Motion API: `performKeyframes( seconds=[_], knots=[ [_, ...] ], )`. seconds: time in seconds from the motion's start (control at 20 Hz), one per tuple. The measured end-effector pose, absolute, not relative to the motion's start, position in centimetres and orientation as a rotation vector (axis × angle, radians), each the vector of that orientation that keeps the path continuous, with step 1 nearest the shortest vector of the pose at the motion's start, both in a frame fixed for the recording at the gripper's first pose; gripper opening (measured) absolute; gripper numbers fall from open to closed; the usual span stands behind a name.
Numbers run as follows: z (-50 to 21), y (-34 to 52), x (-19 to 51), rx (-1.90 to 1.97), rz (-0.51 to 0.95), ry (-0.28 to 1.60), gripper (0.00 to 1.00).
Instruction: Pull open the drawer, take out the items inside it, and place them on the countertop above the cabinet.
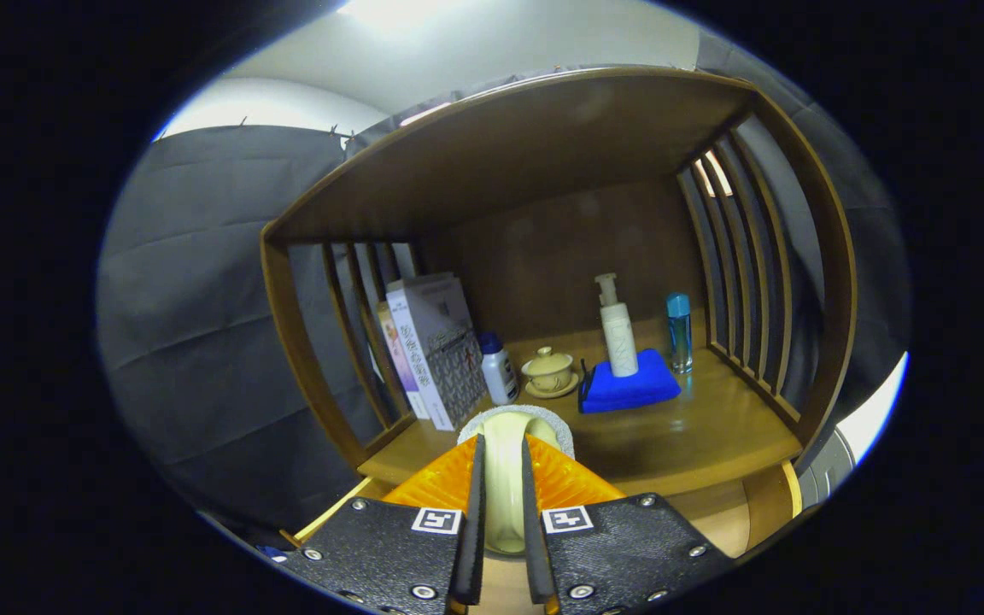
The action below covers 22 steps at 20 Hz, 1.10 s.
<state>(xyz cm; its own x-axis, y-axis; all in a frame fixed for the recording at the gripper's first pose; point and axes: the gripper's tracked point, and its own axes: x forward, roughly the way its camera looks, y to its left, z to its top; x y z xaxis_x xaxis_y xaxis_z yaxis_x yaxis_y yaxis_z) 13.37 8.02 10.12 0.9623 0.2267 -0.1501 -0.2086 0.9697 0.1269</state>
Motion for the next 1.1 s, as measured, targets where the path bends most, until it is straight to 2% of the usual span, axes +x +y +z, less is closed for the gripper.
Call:
performKeyframes(
  seconds=[0.45,0.65,1.1],
  knots=[
    [8.7,6.1,19.6,0.109,0.108,0.206,0.21],
    [5.6,5.0,22.3,0.107,0.056,0.28,0.21],
    [3.7,4.2,23.3,0.091,0.025,0.316,0.27]
  ],
)
